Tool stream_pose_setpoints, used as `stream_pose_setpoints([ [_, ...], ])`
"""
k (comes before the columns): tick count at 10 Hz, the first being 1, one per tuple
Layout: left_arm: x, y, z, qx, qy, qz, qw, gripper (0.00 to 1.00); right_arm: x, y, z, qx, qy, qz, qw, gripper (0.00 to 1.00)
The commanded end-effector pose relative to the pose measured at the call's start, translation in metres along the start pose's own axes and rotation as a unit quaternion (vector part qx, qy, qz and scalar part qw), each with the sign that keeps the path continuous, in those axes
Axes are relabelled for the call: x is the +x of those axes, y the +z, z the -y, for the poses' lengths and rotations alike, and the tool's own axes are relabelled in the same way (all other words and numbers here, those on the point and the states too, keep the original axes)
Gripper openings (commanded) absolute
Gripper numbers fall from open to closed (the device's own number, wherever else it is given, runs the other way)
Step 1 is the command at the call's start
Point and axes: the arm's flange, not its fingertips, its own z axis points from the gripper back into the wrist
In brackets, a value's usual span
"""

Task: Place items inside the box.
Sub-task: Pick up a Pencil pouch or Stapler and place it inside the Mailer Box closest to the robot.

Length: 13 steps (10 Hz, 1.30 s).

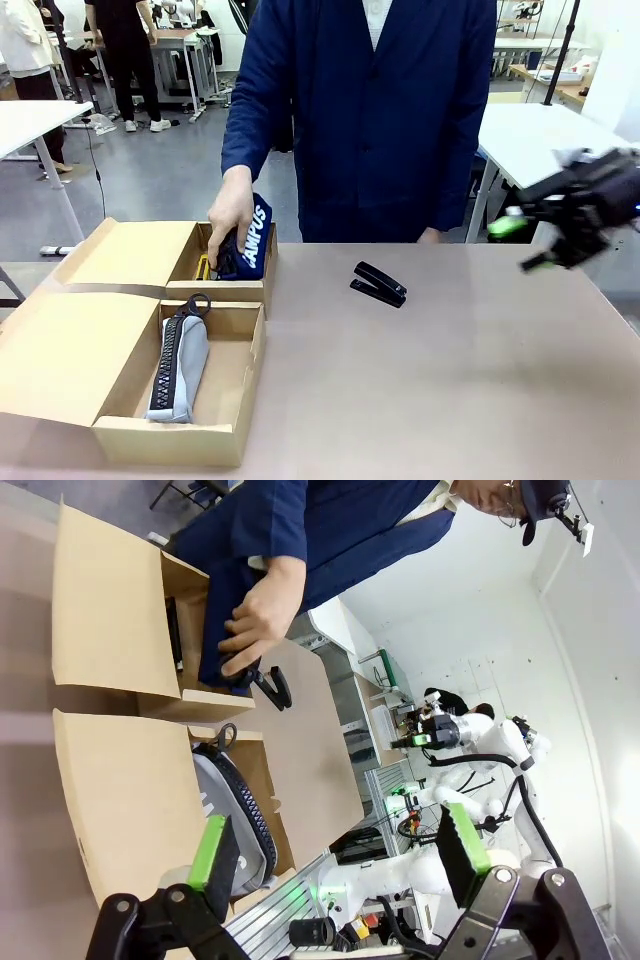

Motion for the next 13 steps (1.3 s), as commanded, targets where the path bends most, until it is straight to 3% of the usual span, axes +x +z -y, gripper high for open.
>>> stream_pose_setpoints([
  [1,0.001,0.000,0.002,-0.011,-0.011,0.007,1.000,1.00,0.054,-0.049,-0.014,-0.015,0.028,0.010,0.999,1.00],
  [2,0.001,0.000,0.002,-0.011,-0.011,0.007,1.000,1.00,0.064,-0.066,-0.019,-0.033,0.007,0.005,0.999,1.00],
  [3,0.001,0.000,0.002,-0.011,-0.011,0.007,1.000,1.00,0.061,-0.062,-0.017,-0.074,-0.058,-0.023,0.995,1.00],
  [4,0.001,0.000,0.002,-0.011,-0.011,0.007,1.000,1.00,0.040,-0.059,-0.026,-0.027,0.028,-0.002,0.999,1.00],
  [6,0.001,0.000,0.002,-0.011,-0.011,0.007,1.000,1.00,0.056,-0.077,-0.018,-0.047,0.000,-0.012,0.999,1.00],
  [7,0.001,0.000,0.002,-0.011,-0.011,0.007,1.000,1.00,0.082,-0.100,-0.018,-0.082,0.106,-0.062,0.989,1.00],
  [9,0.001,0.000,0.002,-0.011,-0.011,0.007,1.000,1.00,0.123,-0.146,-0.013,-0.087,0.205,-0.100,0.970,1.00],
  [13,0.001,0.000,0.002,-0.011,-0.011,0.007,1.000,1.00,0.169,-0.213,-0.002,-0.187,0.320,-0.050,0.927,1.00],
])
